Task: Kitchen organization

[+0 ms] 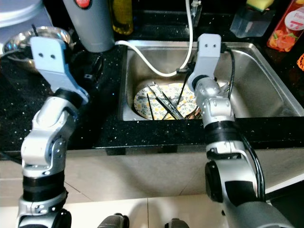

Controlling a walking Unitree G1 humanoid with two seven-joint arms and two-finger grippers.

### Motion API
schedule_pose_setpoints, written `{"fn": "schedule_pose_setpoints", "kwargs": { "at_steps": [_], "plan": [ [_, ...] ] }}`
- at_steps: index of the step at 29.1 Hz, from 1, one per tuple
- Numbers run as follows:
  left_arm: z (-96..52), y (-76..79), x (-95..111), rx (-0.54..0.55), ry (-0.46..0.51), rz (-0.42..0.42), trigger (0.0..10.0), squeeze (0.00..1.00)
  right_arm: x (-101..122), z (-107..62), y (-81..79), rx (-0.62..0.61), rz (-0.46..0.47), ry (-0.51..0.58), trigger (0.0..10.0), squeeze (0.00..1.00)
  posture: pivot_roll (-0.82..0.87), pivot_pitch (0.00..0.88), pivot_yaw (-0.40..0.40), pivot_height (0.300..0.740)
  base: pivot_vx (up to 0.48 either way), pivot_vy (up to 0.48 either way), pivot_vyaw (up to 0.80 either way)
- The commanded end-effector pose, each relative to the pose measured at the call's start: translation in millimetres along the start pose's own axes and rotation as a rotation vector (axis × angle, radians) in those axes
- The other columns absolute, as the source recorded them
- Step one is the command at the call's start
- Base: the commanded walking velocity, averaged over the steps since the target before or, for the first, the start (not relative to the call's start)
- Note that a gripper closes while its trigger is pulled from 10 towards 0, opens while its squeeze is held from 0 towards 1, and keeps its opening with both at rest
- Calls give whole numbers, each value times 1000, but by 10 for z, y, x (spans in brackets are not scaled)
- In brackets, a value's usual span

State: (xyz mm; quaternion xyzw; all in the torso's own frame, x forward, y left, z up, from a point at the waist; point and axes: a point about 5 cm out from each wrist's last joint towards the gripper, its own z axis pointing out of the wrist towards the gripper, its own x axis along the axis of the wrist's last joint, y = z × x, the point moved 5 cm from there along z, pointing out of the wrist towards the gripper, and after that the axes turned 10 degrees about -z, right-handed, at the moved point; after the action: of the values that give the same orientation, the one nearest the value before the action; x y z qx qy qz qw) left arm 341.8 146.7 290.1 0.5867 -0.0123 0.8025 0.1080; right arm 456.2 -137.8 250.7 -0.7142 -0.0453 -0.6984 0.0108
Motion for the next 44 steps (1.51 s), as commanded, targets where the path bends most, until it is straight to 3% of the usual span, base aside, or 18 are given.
{"fn": "schedule_pose_setpoints", "kwargs": {
  "at_steps": [1,4,5,6,7,8,10,14,21,22,23,24,30,31,36,40,42,44],
  "plan": [
    [-42,-3,-6,-4,-12,12,10000,0,-88,13,-49,20,14,-39,10000,0,213,161,-79,740,0,0,0],
    [-50,-10,-9,1,-14,13,10000,0,-109,16,-92,36,7,-47,10000,0,217,160,-84,740,0,0,0],
    [-58,-16,-12,4,-16,13,10000,0,-149,20,-128,52,1,-62,10000,451,218,157,-87,740,0,0,0],
    [-58,-16,-12,4,-16,13,10000,0,-149,20,-128,52,1,-62,10000,451,218,157,-87,740,0,0,0],
    [-58,-20,-17,8,-18,14,10000,0,-181,22,-148,65,14,-76,10000,1000,218,153,-89,740,0,0,0],
    [-58,-20,-17,8,-18,14,10000,0,-181,22,-148,65,14,-76,10000,1000,218,153,-89,740,0,0,0],
    [-43,-20,-22,11,-21,11,10000,0,-9,27,-97,72,130,-9,10000,1000,205,142,-82,740,0,0,0],
    [-18,0,-13,3,-20,7,10000,0,324,-23,80,-13,96,163,10000,1000,190,131,-73,740,0,0,0],
    [37,43,-19,-16,-14,-1,10000,0,741,-214,373,-113,212,382,10000,1000,164,114,-59,740,0,0,0],
    [53,53,-23,-20,-13,-2,10000,0,851,-293,462,-130,242,445,10000,537,158,110,-55,740,0,0,0],
    [53,53,-23,-20,-13,-2,10000,0,851,-293,462,-130,242,445,10000,537,158,110,-55,740,0,0,0],
    [60,59,-23,-23,-12,-4,10000,0,904,-342,502,-136,253,477,10000,0,154,108,-53,740,0,0,0],
    [96,80,-14,-33,-5,-8,10000,0,1133,-639,427,-53,225,640,10000,0,141,96,-45,740,0,0,0],
    [109,66,4,-30,1,-7,10000,0,1091,-733,234,43,142,651,10000,0,135,91,-40,740,0,0,0],
    [135,16,72,-10,27,2,10000,0,904,-821,47,116,90,621,10000,0,132,83,-35,740,0,0,0],
    [205,-245,215,85,59,85,10000,0,823,-976,-155,226,88,625,10000,0,126,72,-27,740,0,0,0],
    [217,-305,226,104,56,95,10000,0,827,-1001,-168,239,102,628,10000,0,126,69,-26,740,0,0,0],
    [245,-532,257,179,48,144,10000,0,877,-1064,-120,259,180,650,10000,0,127,64,-23,740,0,0,0]
  ]
}}
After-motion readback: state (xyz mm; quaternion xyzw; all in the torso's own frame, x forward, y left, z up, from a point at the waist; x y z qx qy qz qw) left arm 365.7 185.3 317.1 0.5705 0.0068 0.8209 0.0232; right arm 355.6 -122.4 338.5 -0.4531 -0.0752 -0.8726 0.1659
